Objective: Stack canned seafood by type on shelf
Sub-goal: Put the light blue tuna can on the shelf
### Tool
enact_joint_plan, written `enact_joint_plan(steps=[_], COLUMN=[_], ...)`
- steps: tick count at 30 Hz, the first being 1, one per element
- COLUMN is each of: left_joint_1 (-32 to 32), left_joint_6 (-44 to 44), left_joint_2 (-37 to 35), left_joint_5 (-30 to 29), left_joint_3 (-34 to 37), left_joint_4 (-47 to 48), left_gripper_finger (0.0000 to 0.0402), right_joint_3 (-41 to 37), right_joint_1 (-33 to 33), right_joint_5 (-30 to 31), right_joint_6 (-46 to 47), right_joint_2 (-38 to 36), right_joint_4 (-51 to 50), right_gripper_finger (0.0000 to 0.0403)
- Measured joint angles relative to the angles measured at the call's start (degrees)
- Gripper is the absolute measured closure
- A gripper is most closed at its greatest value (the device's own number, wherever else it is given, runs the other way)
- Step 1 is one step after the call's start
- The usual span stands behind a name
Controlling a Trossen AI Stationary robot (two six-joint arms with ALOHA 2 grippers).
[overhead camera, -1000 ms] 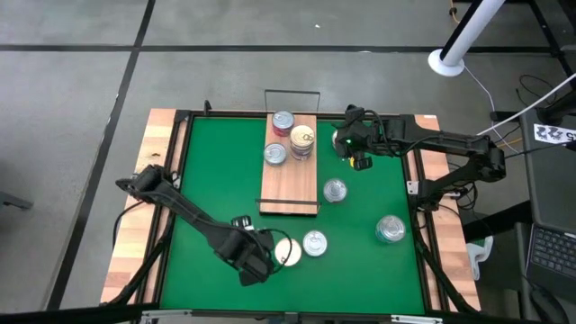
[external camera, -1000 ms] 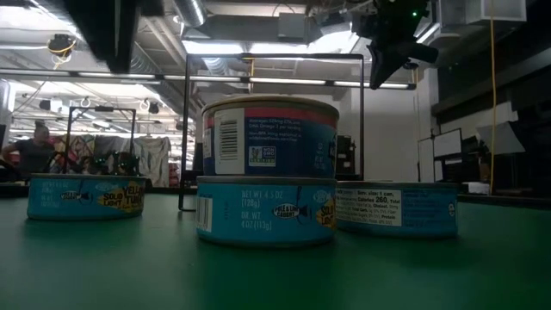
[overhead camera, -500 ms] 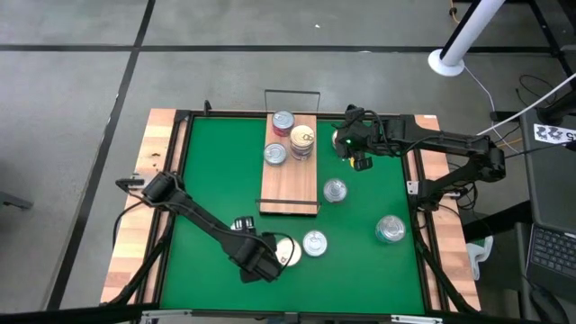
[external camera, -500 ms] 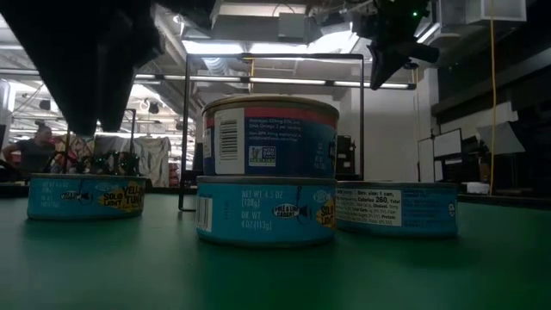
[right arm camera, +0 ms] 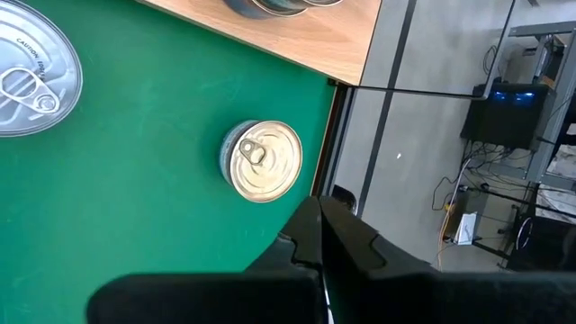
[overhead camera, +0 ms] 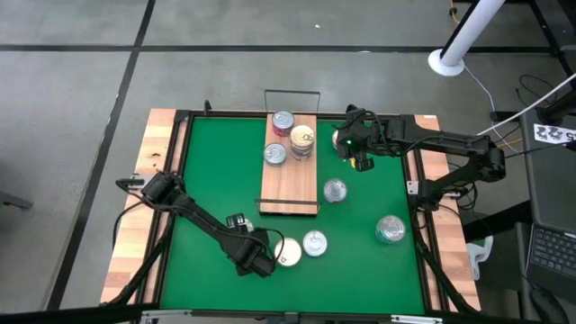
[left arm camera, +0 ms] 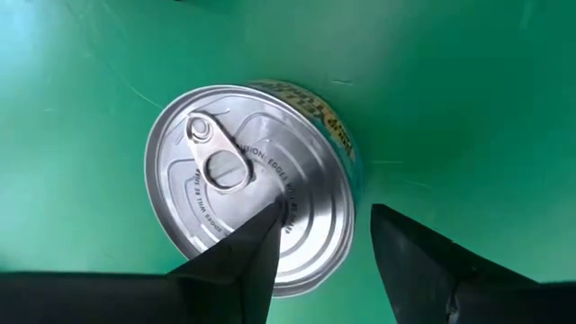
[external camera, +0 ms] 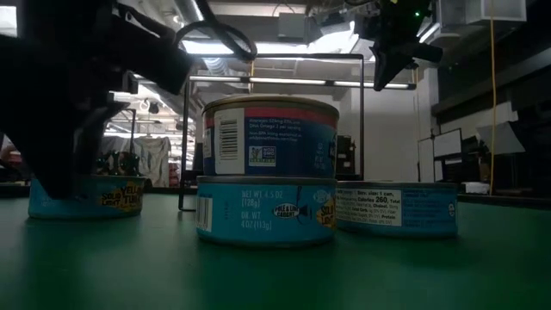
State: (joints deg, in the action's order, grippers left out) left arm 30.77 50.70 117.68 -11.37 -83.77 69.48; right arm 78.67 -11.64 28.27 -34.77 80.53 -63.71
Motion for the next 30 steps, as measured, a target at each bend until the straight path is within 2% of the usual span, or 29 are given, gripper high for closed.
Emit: enact_joint_plan(steps=[5,19,30], left_joint_1=[0.0,0.0,-0.1], left_joint_6=[0.0,-1.3,-0.7], left_joint_2=[-0.2,-0.8,-3.3], left_joint_5=[-0.3,-0.4,-3.8], left_joint_3=[0.7,0.7,1.0], left_joint_4=[-0.3,-0.9,0.1], left_gripper_finger=[0.0260,0.0392,0.0401], right_joint_3=[0.0,0.0,0.0], right_joint_1=[0.0,0.0,0.0], right_joint_5=[-0.1,-0.5,-0.5], right_joint_6=[0.0,0.0,0.1], right_joint_2=[0.0,0.0,0.0], right_joint_4=[-0.1,-0.4,-0.8], right_gripper_finger=[0.0400,0.0400,0.0400])
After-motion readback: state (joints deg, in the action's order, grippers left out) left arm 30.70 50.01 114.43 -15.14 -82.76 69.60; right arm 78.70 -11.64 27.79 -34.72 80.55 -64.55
